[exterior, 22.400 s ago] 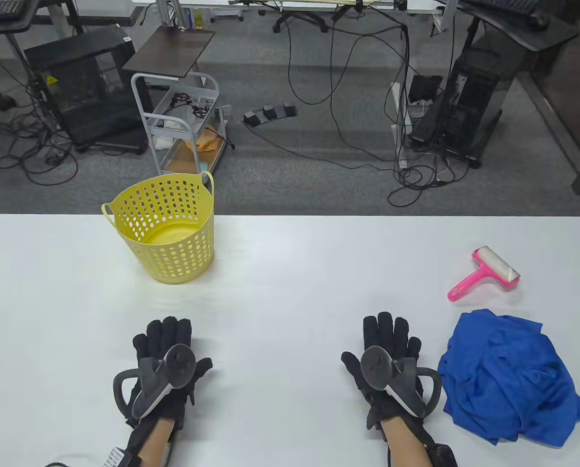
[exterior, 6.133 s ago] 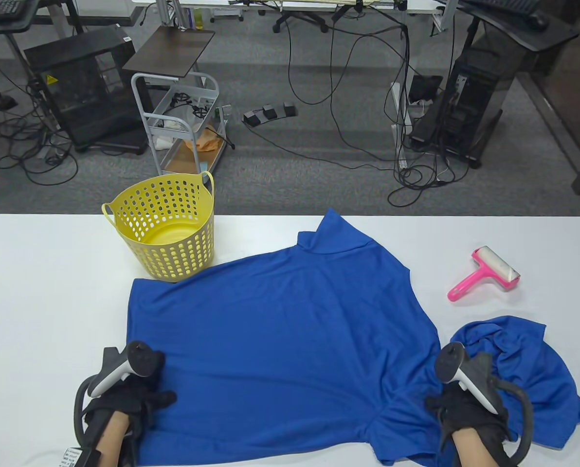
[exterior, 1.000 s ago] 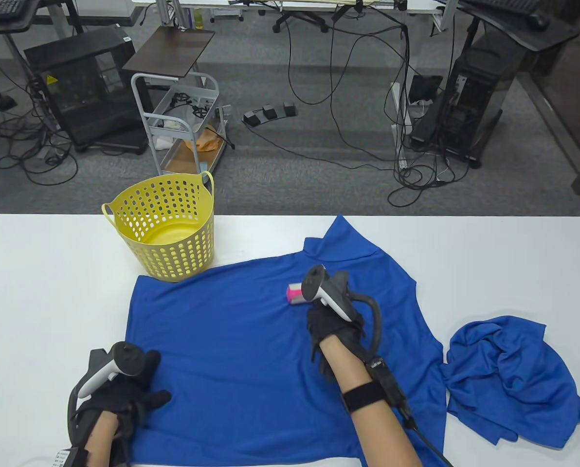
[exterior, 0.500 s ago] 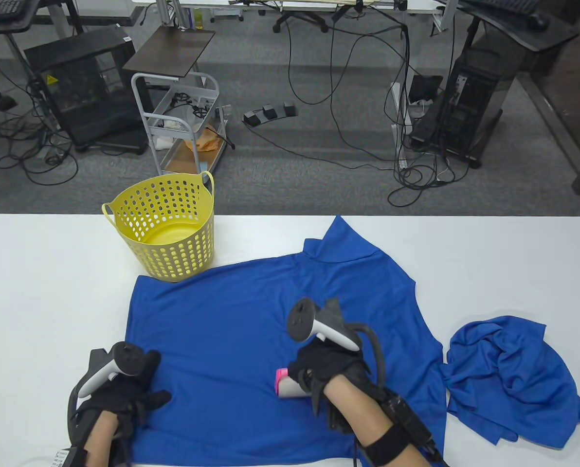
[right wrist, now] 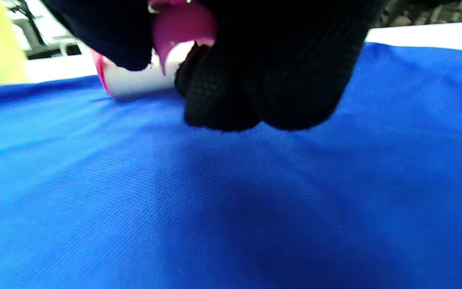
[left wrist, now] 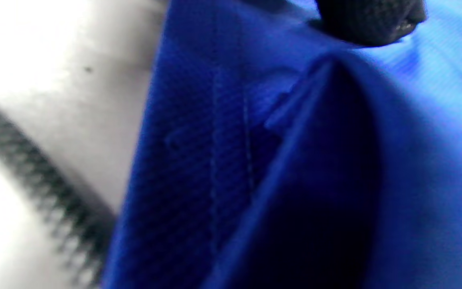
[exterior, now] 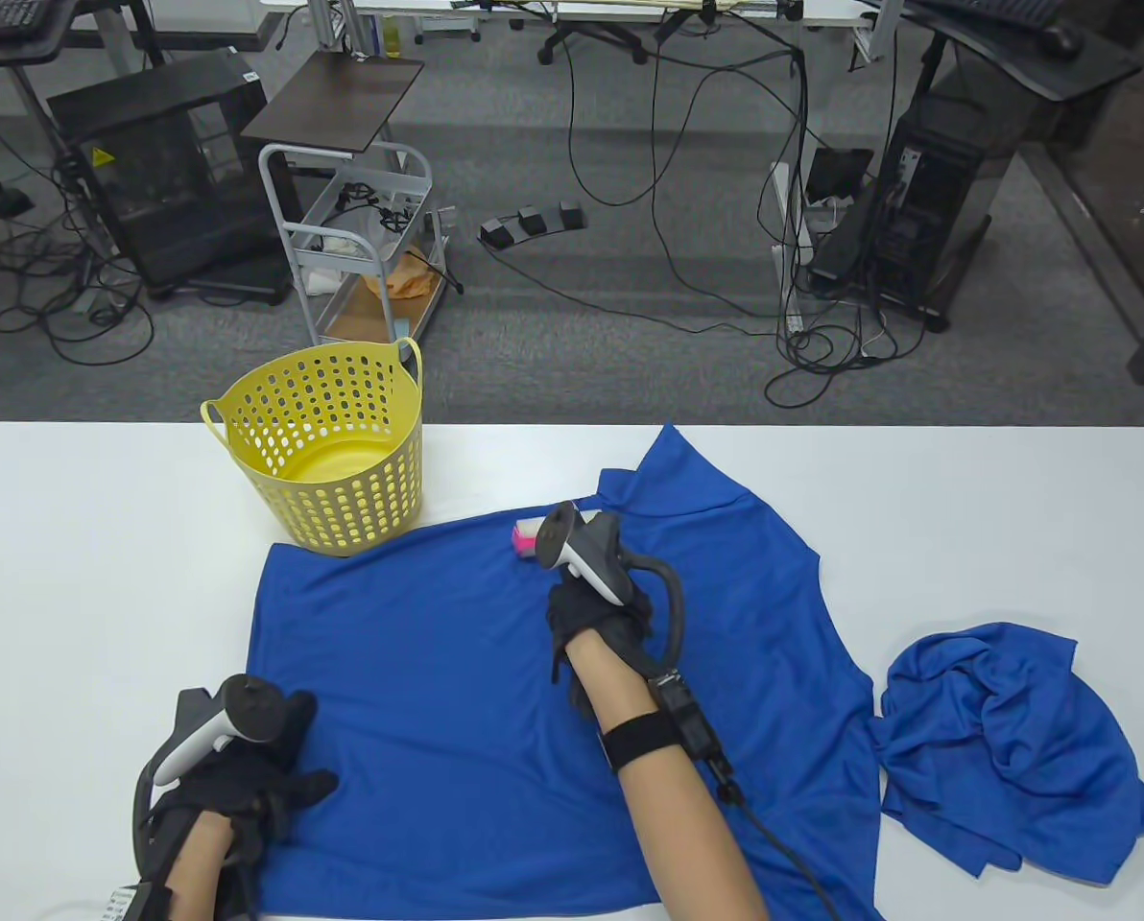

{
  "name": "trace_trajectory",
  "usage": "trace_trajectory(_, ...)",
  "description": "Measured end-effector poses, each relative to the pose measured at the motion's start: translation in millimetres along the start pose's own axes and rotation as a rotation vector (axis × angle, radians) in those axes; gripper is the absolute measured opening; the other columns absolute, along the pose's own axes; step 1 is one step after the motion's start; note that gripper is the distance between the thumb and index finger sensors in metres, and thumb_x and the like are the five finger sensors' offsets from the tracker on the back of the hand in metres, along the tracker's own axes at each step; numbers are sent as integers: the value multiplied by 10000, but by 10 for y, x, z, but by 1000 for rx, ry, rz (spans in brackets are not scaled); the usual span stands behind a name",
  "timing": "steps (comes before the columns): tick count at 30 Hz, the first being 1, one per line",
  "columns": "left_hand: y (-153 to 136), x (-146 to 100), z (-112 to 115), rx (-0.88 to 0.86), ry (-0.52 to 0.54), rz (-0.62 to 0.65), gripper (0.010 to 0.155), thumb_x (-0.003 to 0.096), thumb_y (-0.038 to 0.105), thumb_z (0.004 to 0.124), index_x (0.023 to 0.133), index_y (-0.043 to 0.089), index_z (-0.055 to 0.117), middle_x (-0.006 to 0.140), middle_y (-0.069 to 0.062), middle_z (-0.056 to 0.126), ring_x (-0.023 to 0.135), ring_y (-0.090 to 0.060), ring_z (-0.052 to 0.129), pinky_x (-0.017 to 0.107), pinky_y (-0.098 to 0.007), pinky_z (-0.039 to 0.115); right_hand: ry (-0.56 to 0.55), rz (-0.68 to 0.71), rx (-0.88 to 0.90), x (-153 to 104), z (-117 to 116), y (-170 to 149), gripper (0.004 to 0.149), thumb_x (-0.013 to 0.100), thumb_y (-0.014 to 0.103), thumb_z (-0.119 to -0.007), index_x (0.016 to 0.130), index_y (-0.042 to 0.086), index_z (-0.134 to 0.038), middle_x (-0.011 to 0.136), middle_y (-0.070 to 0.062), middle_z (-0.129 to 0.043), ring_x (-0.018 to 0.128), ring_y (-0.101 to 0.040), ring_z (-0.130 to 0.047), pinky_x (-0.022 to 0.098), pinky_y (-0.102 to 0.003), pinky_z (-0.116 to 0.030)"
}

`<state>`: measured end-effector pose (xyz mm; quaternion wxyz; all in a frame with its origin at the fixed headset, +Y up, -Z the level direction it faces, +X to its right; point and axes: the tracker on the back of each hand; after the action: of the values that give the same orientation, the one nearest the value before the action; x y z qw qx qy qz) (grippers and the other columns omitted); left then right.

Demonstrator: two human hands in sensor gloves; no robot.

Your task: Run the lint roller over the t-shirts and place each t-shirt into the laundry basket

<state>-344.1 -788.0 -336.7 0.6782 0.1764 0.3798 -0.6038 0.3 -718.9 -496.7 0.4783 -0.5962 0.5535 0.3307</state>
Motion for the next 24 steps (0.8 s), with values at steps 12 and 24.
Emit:
trace_trajectory(12, 5, -1, 2, 6, -9, -4, 895, 455, 666, 604, 1013, 469, -68, 1048, 118, -222, 989, -366, -231, 706, -652, 0, 101, 342, -132, -1573, 208, -95, 576, 535, 485, -690, 1009, 171, -601, 513, 34, -987, 189, -22, -953, 127, -203, -898)
trace_trajectory(24, 3, 2, 4, 7, -4, -4, 894, 455, 667, 602, 1015, 467, -66, 1051, 115, -218, 992, -366, -227, 708, -651, 2, -10, 137, -104, -864, 17, 266, 585, 549, 454, -685, 1041, 273, -426, 685, -6, -926, 348, -89, -958, 266, -263, -894)
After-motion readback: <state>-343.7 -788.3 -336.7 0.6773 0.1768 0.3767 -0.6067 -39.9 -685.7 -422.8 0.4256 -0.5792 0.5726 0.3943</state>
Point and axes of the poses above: the tracker on the back of each hand, its own y axis roughly to the thumb side, its own x axis roughly from the wrist to the fingertips, z = x × y
